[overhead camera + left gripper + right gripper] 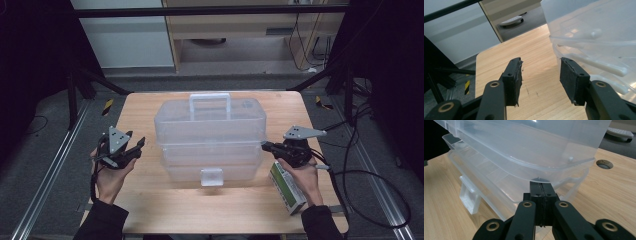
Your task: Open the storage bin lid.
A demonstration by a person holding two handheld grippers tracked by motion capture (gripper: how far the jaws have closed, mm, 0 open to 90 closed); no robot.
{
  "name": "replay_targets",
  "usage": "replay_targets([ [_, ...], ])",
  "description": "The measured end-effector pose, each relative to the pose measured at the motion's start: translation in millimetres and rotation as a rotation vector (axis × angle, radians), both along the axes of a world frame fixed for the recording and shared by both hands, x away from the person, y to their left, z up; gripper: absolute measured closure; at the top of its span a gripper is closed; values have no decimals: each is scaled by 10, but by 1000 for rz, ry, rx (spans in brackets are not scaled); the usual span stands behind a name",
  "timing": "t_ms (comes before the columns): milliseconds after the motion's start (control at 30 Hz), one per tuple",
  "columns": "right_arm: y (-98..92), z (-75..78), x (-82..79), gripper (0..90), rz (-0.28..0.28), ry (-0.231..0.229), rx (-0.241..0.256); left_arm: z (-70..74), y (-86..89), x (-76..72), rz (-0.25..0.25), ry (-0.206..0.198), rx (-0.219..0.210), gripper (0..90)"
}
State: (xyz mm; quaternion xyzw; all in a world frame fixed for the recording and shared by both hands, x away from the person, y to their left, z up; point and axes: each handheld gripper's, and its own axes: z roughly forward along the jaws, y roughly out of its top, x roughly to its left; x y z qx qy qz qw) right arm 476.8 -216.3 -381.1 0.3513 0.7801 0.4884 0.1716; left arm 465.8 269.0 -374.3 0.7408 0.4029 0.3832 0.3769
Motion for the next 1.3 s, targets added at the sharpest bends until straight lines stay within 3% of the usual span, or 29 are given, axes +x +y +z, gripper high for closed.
replay_targets([
  [567,10,20,7,900,2,-19,3,-111,-267,-67,-68,4,42,489],
  [600,12,22,5,900,0,-19,3,-117,-279,-55,-76,-10,47,488],
  [800,11,30,10,900,1,-22,3,-141,-361,-45,-91,-5,31,487],
  [1300,17,41,7,900,-3,-28,2,-123,-468,-20,-109,-48,-4,512],
])
